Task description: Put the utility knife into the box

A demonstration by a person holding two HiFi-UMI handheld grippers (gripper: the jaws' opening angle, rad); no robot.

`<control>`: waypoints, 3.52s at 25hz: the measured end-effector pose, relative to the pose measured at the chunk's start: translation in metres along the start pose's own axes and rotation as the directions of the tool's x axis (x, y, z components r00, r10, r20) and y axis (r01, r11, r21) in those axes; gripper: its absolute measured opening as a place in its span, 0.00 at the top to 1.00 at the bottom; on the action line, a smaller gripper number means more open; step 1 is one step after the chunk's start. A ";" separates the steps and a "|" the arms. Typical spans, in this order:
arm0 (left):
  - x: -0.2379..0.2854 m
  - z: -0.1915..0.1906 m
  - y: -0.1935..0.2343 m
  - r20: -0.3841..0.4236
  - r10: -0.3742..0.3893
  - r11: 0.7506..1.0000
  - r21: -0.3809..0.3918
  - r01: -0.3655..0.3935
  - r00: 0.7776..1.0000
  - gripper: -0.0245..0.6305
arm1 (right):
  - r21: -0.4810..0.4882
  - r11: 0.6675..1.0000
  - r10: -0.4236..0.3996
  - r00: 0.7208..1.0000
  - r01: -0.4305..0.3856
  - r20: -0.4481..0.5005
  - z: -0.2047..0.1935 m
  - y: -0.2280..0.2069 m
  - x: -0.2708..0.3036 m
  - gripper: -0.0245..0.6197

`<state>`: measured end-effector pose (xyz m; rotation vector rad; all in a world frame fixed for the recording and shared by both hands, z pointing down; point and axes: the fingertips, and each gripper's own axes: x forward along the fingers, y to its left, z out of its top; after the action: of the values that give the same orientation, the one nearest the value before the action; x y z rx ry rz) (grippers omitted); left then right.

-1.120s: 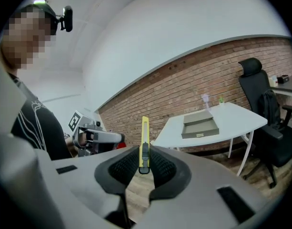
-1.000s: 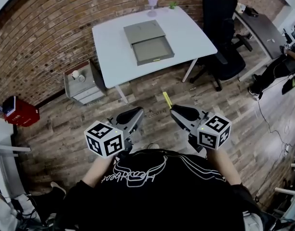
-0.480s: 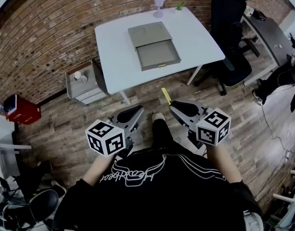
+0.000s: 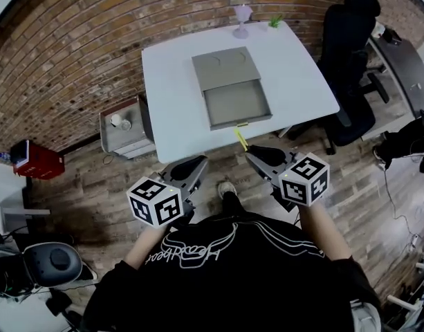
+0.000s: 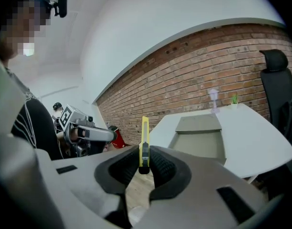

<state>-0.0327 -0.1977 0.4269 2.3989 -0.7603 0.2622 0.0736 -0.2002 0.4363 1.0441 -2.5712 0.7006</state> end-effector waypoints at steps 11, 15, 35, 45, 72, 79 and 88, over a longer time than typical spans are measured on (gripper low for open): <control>0.051 0.055 0.055 0.036 0.060 0.998 -0.024 -0.059 0.998 0.90 | -0.065 0.997 0.032 0.993 -0.039 -0.111 0.042 -0.082 0.062 0.85; 0.061 0.062 0.072 0.048 0.081 0.996 -0.046 -0.079 0.996 0.90 | -0.079 0.995 0.040 0.985 -0.054 -0.165 0.042 -0.103 0.085 0.85; 0.090 0.069 0.132 0.051 0.152 0.981 -0.131 -0.144 0.987 0.90 | -0.239 0.969 -0.075 0.844 -0.064 -0.531 -0.030 -0.190 0.175 0.85; 0.097 0.084 0.136 0.065 0.152 0.983 -0.112 -0.144 0.986 0.90 | -0.318 0.944 -0.144 0.757 -0.087 -0.637 -0.048 -0.205 0.191 0.85; 0.071 0.114 0.121 0.049 0.036 0.999 -0.010 -0.036 0.998 0.90 | -0.234 0.971 -0.139 0.916 0.051 -0.376 0.014 -0.154 0.143 0.63; 0.055 0.109 0.101 0.028 -0.035 0.999 -0.016 0.035 0.999 0.90 | -0.039 0.999 0.014 0.999 -0.015 -0.048 0.080 -0.086 0.111 0.77; 0.035 0.105 0.076 0.048 -0.120 0.993 -0.011 0.121 0.992 0.90 | 0.080 0.996 0.032 0.992 -0.042 0.121 0.094 -0.046 0.089 0.96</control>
<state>-0.0471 -0.3271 0.3923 2.4341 -0.6331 0.1516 0.0372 -0.3299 0.4096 1.0977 -2.6903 0.7821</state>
